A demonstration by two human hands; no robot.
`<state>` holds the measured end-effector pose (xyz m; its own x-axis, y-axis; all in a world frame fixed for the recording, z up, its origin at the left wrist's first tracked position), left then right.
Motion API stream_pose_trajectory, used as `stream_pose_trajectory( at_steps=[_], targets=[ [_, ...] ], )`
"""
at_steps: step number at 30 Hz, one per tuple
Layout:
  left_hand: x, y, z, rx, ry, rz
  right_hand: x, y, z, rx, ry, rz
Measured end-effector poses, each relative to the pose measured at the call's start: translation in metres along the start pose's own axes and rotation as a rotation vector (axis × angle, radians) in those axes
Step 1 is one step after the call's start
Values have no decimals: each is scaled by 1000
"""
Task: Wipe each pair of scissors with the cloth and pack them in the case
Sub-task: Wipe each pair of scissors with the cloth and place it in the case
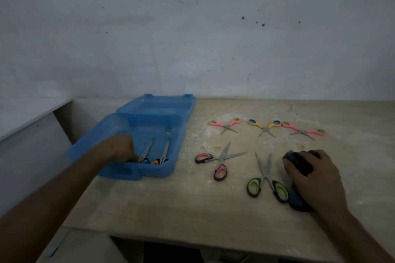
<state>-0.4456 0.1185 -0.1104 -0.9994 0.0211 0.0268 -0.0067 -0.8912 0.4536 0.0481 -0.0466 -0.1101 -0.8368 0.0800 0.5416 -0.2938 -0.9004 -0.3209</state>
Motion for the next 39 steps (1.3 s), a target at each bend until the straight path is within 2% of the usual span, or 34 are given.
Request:
stream_pose_trajectory(
  at_steps=[9, 13, 15, 17, 20, 23, 25, 32, 39],
  targets=[
    [-10, 8, 7, -4, -100, 43, -2, -2, 0, 3, 6, -17],
    [-47, 32, 35, -223, -48, -40, -2, -3, -2, 8, 10, -6],
    [-81, 50, 51, -374, 90, -161, -2, -3, -1, 1, 2, -6],
    [-126, 70, 55, -432, 239, -342, -2, -2, 0, -10, -9, -7],
    [-192, 74, 32, -276, 280, -525, -2, -1, 0, -19, -2, -2],
    [-222, 50, -6, -65, 40, -455, -2, -1, 0, -24, 7, 13],
    [-224, 37, -21, 15, -85, -397, -2, -2, 0, -25, 0, 19],
    [-223, 27, -20, 39, 43, -403, 3, -2, 4, -42, -65, 99],
    [-211, 22, -24, 60, 93, -364, 4, -2, 4, -13, -71, 96]
  ],
)
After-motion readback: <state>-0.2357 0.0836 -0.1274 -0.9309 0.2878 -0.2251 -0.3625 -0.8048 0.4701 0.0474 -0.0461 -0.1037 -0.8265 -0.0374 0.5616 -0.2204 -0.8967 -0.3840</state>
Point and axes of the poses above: each hand's wrist, its own y-axis away from the middle knuckle, its own z-axis out of the back of the hand, x = y × z, the point moved 10 cm from there along -y, towards the middle knuckle, and after that the axes turned 13 degrees about x, right-handed, at the moved point
